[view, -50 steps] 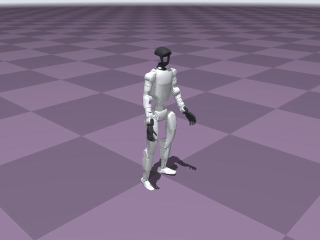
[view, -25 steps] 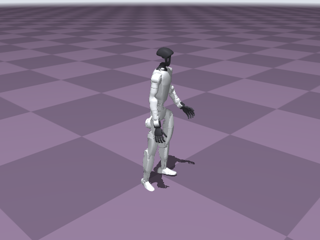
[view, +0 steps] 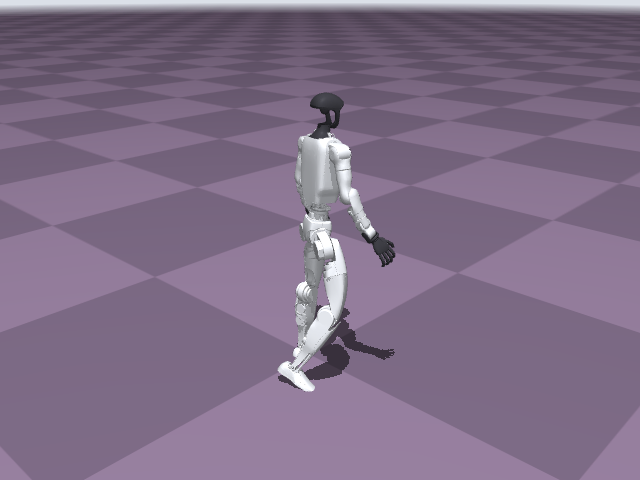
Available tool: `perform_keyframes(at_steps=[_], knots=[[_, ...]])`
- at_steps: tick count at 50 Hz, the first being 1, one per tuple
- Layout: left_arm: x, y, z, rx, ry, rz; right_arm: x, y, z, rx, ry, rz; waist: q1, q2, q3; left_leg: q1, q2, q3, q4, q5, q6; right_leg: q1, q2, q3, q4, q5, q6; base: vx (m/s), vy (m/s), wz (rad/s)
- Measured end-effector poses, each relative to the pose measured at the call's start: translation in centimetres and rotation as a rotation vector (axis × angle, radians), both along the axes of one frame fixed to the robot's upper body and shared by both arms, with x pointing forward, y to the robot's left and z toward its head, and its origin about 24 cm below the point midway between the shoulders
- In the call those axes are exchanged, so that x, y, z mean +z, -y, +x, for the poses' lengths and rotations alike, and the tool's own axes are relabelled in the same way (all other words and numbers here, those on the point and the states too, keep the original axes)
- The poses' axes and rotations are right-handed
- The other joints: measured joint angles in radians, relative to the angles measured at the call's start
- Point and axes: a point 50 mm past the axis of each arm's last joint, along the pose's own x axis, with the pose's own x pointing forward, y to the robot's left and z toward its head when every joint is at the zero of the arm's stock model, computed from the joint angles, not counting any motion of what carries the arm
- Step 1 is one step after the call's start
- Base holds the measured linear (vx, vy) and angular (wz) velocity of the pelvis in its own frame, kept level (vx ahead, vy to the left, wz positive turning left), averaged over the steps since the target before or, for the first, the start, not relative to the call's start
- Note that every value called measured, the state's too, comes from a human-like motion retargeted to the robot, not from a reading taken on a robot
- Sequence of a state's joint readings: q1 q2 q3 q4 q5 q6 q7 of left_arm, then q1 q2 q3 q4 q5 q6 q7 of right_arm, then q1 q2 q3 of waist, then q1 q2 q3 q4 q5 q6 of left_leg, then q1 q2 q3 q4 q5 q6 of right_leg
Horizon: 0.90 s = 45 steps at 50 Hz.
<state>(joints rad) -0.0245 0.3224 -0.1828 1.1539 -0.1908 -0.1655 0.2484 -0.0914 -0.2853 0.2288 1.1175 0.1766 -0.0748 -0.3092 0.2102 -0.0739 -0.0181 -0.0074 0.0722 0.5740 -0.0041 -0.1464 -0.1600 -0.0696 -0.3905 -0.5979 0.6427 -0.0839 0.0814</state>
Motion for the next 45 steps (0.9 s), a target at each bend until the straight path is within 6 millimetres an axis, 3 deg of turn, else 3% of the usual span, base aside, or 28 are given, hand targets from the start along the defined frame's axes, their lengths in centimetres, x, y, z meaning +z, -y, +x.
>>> perform_keyframes(at_steps=[3, 5, 10, 14, 17, 21, 26, 32, 37, 45], knots=[[0.5, -0.8, 0.2, -0.058, 0.017, 0.036, 0.1, -1.1, 0.7, 0.047, 0.033, 0.002, -0.021, -0.022, 0.014, -0.009, -0.022, -0.111, 0.035, -0.007, 0.006, -0.070, 0.106, 0.287, 0.011, -0.009, 0.095, 0.12, 0.07, 1.95], [0.9, -1.2, 0.7, -0.094, 0.027, 0.056, 0.4, -1.9, 1.5, 0.082, 0.065, 0.004, -0.031, -0.028, 0.023, -0.016, -0.030, -0.177, 0.055, -0.010, 0.007, -0.083, 0.153, 0.376, -0.028, -0.025, 0.117, 0.11, 0.04, 1.77], [2.0, -1.9, 2.8, -0.168, 0.065, 0.100, 1.4, -3.6, 3.6, 0.155, 0.150, 0.012, -0.050, -0.037, 0.049, -0.009, -0.060, -0.333, 0.052, -0.007, 0.006, -0.070, 0.202, 0.414, -0.257, -0.070, 0.085, 0.09, -0.01, 1.69], [2.7, -1.5, 4.3, -0.190, 0.122, 0.105, 1.7, -4.7, 4.4, 0.197, 0.179, 0.021, -0.037, -0.055, 0.060, 0.020, -0.095, -0.425, 0.010, 0.006, -0.001, -0.050, 0.235, 0.505, -0.410, -0.004, 0.091, 0.08, -0.06, 1.31], [3.0, -1.0, 5.2, -0.168, 0.165, 0.080, 2.0, -5.4, 5.0, 0.216, 0.189, 0.036, -0.003, -0.058, 0.061, 0.030, -0.101, -0.459, -0.016, 0.015, -0.011, -0.033, 0.230, 0.486, -0.426, -0.003, 0.086, 0.06, -0.08, 0.64], [2.4, 0.0, 4.8, -0.087, 0.187, 0.017, 2.0, -5.9, 5.5, 0.230, 0.183, 0.060, 0.037, -0.061, 0.049, 0.026, -0.106, -0.479, -0.028, 0.018, -0.009, -0.005, 0.221, 0.435, -0.464, -0.014, 0.113, 0.05, -0.09, 0.29], [0.7, 0.9, 2.3, 0.055, 0.129, -0.048, 1.7, -5.8, 5.3, 0.221, 0.159, 0.077, 0.041, -0.062, 0.030, 0.016, -0.106, -0.472, -0.034, 0.006, 0.007, 0.012, 0.220, 0.406, -0.521, 0.006, 0.148, 0.04, -0.09, 0.18], [-1.3, 1.7, -1.7, 0.195, 0.002, -0.089, 1.1, -4.6, 4.1, 0.199, 0.101, 0.060, -0.016, -0.054, 0.016, 0.021, -0.081, -0.352, -0.042, -0.024, 0.010, 0.002, 0.216, 0.385, -0.523, 0.005, 0.161, 0.03, -0.05, 0.17], [-2.0, 2.4, -4.1, 0.260, -0.048, -0.107, 0.1, -2.4, 1.3, 0.141, 0.024, 0.022, -0.056, -0.029, 0.012, 0.023, -0.068, -0.353, -0.047, 0.004, 0.001, 0.009, 0.229, 0.376, -0.524, -0.003, 0.169, 0.03, -0.01, 0.00], [-1.7, 2.5, -3.4, 0.211, -0.014, -0.089, -1.7, 0.9, -5.7, 0.004, -0.164, -0.026, -0.076, -0.009, 0.010, 0.019, -0.066, -0.370, -0.032, -0.011, 0.001, 0.038, 0.231, 0.353, -0.552, -0.009, 0.180, 0.02, 0.00, 0.02]])
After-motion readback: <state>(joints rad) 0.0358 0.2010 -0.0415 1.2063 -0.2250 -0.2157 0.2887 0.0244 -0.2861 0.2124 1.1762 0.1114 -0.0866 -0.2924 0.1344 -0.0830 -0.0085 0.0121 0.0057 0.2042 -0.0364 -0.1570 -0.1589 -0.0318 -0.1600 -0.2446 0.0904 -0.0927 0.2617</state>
